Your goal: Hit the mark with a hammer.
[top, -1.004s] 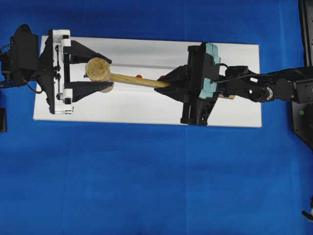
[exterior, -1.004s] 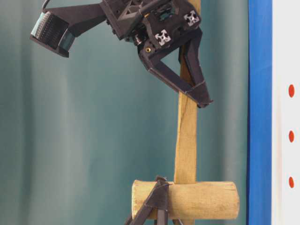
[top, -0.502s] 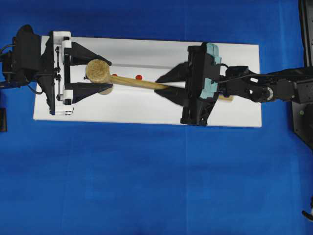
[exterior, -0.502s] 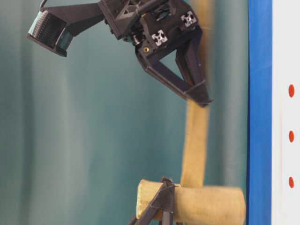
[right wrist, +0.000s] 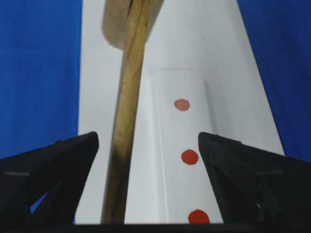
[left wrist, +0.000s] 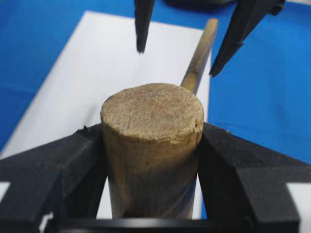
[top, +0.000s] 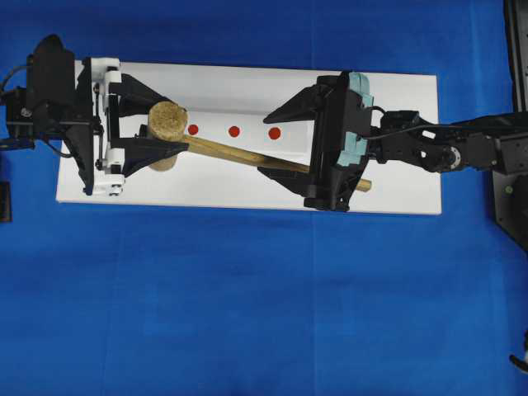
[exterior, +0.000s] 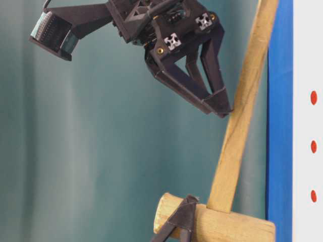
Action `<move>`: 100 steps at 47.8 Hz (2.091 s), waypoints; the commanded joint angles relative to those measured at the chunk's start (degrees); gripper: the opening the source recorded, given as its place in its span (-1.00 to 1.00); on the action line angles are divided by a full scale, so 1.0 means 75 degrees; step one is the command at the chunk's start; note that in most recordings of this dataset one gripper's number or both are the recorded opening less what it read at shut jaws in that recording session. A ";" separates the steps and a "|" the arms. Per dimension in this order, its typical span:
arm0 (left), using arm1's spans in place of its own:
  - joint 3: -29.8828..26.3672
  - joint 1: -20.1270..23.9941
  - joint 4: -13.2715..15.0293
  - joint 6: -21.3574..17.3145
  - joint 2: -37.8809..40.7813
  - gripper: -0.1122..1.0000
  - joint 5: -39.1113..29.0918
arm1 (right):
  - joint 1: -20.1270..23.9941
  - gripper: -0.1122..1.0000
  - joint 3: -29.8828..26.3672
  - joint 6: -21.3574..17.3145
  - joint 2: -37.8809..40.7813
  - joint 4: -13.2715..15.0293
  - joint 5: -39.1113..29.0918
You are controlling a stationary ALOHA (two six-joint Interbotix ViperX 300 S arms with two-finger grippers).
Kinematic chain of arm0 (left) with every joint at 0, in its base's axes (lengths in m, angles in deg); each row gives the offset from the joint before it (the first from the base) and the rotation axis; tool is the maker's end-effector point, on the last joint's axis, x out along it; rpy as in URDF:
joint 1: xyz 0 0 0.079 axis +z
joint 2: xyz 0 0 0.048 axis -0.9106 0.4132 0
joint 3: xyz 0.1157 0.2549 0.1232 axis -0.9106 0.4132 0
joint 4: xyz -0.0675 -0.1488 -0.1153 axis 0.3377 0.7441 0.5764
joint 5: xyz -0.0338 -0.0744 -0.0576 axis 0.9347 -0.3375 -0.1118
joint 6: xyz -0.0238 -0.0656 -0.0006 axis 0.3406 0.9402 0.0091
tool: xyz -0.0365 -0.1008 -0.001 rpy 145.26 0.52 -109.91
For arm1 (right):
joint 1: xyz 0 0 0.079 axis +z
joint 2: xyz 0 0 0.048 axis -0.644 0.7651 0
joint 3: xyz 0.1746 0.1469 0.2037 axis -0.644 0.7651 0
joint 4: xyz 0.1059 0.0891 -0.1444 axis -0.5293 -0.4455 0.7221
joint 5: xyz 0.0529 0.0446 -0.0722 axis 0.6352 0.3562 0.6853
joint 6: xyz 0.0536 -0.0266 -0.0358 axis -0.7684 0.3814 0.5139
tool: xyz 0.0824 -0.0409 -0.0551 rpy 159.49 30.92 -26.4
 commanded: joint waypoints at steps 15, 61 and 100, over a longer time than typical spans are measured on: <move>-0.0281 -0.0012 0.0023 0.4699 -0.0117 0.05 -0.0293 | 0.0023 0.79 -0.0234 0.0012 -0.0059 0.0293 0.0012; -0.0293 0.0012 0.0000 0.7055 -0.0211 0.05 -0.0586 | 0.0023 -0.59 -0.0434 0.0035 0.0410 0.1102 -0.0445; -0.0340 -0.0012 0.0012 0.7148 -0.0469 0.70 -0.0891 | 0.0023 -0.65 -0.0422 0.0012 0.0398 0.1102 -0.0527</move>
